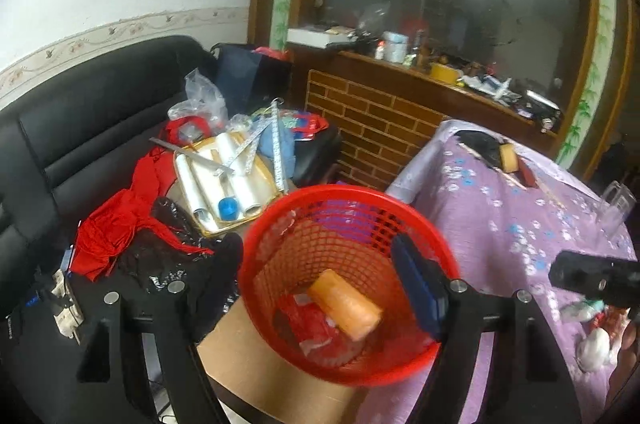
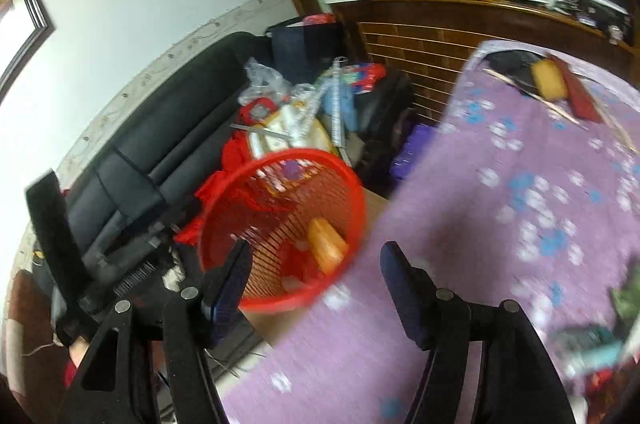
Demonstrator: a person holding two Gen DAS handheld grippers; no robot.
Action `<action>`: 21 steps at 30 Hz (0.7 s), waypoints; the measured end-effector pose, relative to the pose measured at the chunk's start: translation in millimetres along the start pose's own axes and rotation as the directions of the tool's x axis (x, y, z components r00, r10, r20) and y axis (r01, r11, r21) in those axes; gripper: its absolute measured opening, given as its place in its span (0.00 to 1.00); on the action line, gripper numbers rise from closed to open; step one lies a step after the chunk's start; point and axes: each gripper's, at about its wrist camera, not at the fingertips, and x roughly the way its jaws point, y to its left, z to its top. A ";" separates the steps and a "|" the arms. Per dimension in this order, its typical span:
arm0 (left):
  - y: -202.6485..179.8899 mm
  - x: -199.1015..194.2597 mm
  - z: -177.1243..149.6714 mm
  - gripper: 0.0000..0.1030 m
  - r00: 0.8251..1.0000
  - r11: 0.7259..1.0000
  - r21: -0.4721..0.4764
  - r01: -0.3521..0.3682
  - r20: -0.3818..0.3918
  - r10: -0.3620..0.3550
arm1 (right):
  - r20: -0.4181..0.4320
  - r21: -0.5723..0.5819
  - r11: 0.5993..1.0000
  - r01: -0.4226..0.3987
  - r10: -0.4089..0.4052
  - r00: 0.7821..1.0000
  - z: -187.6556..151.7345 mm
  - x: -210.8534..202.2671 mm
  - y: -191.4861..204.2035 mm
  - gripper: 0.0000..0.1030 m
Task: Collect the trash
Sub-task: 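Carry both items to the red basket and open both tools over it, then move both open tools back over the trash pile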
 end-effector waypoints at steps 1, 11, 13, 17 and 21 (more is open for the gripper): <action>-6.2 -6.7 -2.7 0.73 1.000 1.000 0.002 0.012 0.005 -0.012 | 0.004 0.007 1.000 0.002 -0.002 1.000 -6.6 -7.5 -7.0 0.69; -95.7 -51.2 -38.6 0.73 0.983 0.980 0.071 0.184 -0.024 -0.183 | 0.074 0.133 0.990 0.048 -0.058 0.996 -102.0 -108.1 -81.5 0.69; -123.2 -57.4 -49.3 0.73 0.973 0.967 0.106 0.230 -0.048 -0.226 | 0.097 0.164 0.985 0.050 -0.067 0.993 -117.8 -129.7 -99.4 0.69; -171.7 -64.2 -66.8 0.73 0.955 0.941 0.169 0.293 -0.092 -0.281 | 0.162 0.269 0.961 0.066 -0.113 0.980 -149.1 -176.4 -141.6 0.69; -216.6 -66.2 -83.8 0.73 0.939 0.913 0.226 0.340 -0.140 -0.315 | 0.179 0.359 0.922 0.144 -0.219 0.959 -169.5 -208.3 -184.0 0.68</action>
